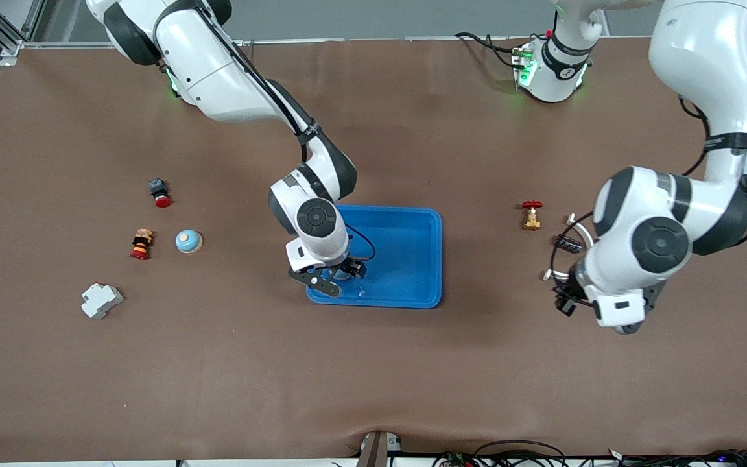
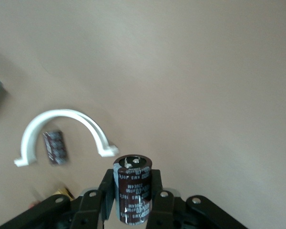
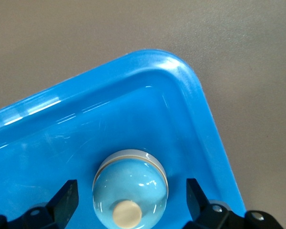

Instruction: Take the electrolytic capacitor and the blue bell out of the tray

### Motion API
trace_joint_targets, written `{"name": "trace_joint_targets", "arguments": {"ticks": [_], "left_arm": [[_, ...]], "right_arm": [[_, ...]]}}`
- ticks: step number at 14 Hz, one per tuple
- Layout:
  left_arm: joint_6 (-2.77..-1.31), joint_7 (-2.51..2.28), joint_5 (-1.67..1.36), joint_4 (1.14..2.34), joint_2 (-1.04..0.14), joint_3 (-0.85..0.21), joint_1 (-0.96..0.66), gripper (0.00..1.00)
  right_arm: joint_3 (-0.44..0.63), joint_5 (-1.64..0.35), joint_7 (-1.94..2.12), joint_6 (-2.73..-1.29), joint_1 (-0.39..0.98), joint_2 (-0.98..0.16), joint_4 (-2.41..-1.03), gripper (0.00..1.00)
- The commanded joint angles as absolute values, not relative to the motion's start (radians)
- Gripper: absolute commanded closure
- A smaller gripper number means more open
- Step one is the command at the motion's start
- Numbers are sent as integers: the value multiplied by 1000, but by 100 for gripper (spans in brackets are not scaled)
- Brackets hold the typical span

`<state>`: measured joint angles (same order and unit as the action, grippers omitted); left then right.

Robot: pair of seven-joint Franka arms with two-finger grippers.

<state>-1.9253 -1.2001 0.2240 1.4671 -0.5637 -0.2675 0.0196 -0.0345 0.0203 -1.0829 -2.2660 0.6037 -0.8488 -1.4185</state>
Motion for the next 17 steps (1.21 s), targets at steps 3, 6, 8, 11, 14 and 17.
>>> {"name": "trace_joint_targets", "arguments": {"ticks": [3,6,8,11,14,17], "left_arm": [[-1942,-1047,253,1569,-578,-278,168,100],[-2151,-1040,258,1714,-600,-275,244,100],[-2212,-1037,294,1750,-607,-270,271,100],[-2233,-1034,350,1752,-635,-272,311,100],[-2250,-1023,350,1750,-653,-273,331,100],[-2260,-1054,331,1738,-672,-275,310,100]], "right_arm": [[-26,38,-1106,-2264,624,-880,-1379,18],[-26,38,-1108,-2263,626,-885,-1367,82],[-28,37,-1115,-2263,627,-885,-1365,100],[-31,31,-1131,-2243,627,-881,-1336,100],[-34,25,-1127,-2124,623,-873,-1270,100],[-38,18,-1065,-2036,601,-847,-1238,100]]}}
